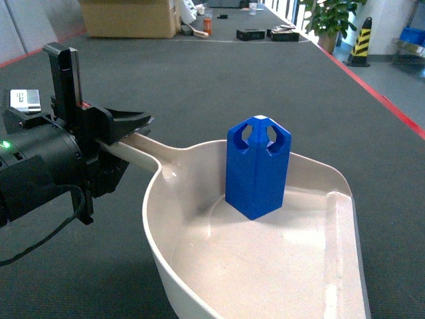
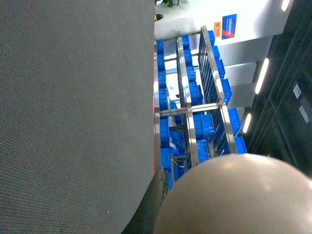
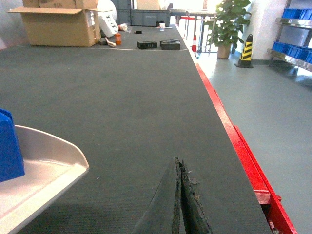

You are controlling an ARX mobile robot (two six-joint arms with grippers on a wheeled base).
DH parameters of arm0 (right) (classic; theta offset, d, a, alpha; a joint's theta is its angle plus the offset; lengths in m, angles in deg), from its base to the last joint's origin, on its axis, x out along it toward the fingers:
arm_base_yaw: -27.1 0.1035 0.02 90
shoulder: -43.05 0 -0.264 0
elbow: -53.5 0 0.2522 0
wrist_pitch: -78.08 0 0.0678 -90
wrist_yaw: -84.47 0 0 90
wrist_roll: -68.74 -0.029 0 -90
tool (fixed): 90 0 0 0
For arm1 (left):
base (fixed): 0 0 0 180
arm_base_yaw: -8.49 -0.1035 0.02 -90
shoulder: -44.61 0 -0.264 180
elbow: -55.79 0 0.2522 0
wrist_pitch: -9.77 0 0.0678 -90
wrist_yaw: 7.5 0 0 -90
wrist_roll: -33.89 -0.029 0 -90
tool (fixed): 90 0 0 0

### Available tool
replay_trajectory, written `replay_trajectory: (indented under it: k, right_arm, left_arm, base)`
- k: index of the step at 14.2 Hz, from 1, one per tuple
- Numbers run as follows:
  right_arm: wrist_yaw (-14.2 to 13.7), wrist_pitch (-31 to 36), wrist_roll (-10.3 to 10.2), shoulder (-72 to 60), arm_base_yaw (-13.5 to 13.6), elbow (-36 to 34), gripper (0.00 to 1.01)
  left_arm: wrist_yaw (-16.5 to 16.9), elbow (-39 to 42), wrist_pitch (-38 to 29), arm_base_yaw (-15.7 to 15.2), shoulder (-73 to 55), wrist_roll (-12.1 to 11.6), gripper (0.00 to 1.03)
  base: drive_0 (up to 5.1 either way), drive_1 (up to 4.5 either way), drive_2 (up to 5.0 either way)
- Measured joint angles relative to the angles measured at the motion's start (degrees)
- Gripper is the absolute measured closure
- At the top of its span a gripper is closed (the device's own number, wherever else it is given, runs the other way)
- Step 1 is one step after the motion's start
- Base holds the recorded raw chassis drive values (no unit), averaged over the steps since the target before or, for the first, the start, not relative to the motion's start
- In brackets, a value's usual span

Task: Place part in tray to right shelf

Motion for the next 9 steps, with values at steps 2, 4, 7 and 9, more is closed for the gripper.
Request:
replay_trajectory:
  k: [2,4,7,9]
  right_arm:
    - [0.0,-2.4,0.0,2.5,0.0,0.0,0.99]
    - [0.0,-2.6,0.0,2.8,0.0,0.0,0.72]
    - [0.0,-2.6,0.0,2.8,0.0,0.0,0.41]
    - [0.1,-2.6,0.0,2.8,0.0,0.0,0.15]
  left_arm:
    - [0.0,0.0,0.0,0.0,0.0,0.0,0.9]
    - [0.0,0.0,0.0,0.0,0.0,0.0,0.9]
    - [0.0,0.0,0.0,0.0,0.0,0.0,0.9]
    - [-0.1,0.0,0.0,-0.3,0.0,0.0,0.9]
  base:
    - [0.0,0.0,0.0]
    - [0.0,0.0,0.0]
    - [0.0,0.0,0.0]
    - [4.7,-2.31,-2.3]
